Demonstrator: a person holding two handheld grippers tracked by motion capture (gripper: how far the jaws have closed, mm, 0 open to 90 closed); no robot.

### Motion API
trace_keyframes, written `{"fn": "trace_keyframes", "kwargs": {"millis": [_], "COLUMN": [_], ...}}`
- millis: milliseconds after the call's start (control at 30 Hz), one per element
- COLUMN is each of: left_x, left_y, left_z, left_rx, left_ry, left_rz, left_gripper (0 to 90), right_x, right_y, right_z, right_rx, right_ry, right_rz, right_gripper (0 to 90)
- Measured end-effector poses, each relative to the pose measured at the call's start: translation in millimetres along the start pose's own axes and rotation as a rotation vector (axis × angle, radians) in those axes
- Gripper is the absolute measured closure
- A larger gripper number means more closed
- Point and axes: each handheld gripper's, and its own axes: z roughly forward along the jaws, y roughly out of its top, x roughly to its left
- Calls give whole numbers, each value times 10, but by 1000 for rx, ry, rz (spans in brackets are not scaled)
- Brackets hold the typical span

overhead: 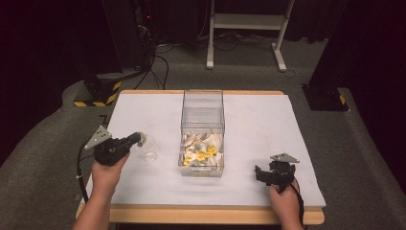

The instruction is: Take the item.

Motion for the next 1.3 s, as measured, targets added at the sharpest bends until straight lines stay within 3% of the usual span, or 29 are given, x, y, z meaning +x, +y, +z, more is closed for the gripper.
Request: {"fn": "trace_keyframes", "kwargs": {"millis": [833,933,967,1033,1067,1167,1200,1300], "left_x": [33,5,-4,-19,-25,-33,-35,-20], "left_y": [-63,-71,-69,-68,-67,-64,-64,-67], "left_z": [98,112,112,112,109,100,99,99], "left_rx": [23,24,28,27,26,29,32,43], "left_ry": [17,40,52,67,83,110,124,133], "left_rz": [-15,8,19,25,32,35,38,35], "left_gripper": [864,644,644,542,443,378,299,258], "right_x": [-1,-1,-1,0,0,0,0,0], "right_y": [0,0,0,0,0,0,0,0], "right_z": [0,0,0,0,0,0,0,0], "right_rx": [0,0,0,0,0,0,0,0], "right_ry": [0,0,0,0,0,0,0,0], "right_rz": [-1,-1,-1,0,0,0,0,0], "right_gripper": [94,94,94,94,94,94,94,94]}}
